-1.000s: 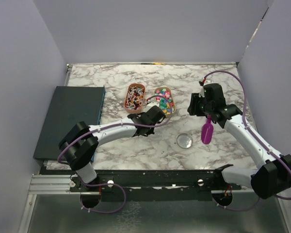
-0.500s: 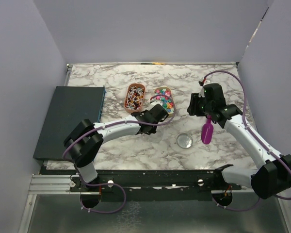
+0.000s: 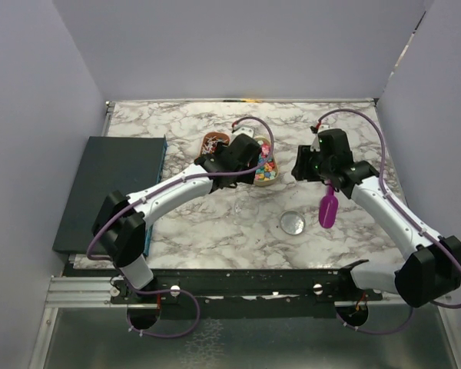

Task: Pack the candies
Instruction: Move the packing bottle to the center of the board, then move the storage box to the center of the board.

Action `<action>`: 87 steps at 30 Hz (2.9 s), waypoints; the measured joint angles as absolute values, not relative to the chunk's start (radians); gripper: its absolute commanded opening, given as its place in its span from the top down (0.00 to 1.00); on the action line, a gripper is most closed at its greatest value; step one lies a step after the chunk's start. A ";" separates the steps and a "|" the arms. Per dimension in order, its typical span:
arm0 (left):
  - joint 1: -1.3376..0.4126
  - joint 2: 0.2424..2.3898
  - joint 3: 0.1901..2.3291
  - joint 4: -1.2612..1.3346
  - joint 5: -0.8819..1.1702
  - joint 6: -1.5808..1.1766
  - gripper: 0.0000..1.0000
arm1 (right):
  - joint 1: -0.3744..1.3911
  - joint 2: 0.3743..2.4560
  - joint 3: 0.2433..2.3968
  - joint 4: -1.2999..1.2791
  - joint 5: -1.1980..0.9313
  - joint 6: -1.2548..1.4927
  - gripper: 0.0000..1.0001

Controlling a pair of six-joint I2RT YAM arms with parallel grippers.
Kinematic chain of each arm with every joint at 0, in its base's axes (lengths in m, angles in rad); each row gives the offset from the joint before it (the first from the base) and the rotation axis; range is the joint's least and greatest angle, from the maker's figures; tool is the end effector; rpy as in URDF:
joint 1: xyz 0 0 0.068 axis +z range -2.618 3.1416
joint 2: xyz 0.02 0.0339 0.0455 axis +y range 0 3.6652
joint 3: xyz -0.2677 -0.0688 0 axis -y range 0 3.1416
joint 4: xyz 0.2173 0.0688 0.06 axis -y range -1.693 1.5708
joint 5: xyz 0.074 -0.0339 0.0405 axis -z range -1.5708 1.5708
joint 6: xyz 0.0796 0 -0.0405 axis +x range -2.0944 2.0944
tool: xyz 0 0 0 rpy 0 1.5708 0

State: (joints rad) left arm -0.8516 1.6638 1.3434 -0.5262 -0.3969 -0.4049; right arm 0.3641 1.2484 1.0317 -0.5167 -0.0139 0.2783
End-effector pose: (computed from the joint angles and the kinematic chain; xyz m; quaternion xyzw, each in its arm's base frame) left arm 0.2654 -0.2563 0.2581 0.1350 0.9095 -0.0549 0.3893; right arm 0.2560 0.0988 0.2765 -0.0420 0.9126 0.1344 0.3838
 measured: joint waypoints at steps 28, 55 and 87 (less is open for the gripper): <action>-0.387 1.933 1.627 -0.548 -0.429 -0.274 0.24 | 0.366 1.632 1.277 -0.393 -0.018 0.321 0.48; -0.326 2.122 1.673 -0.544 -0.250 -0.268 0.56 | 0.366 1.718 1.301 -0.393 -0.059 0.320 0.54; -0.388 2.111 1.605 -0.510 -0.206 -0.277 1.00 | 0.366 1.834 1.312 -0.403 -0.039 0.314 0.60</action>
State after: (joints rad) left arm -0.3878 2.1109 1.6051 -0.5098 -0.2058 -0.2768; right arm 0.3656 1.8339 1.3117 -0.4034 -0.0391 0.3138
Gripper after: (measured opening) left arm 0.014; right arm 0.398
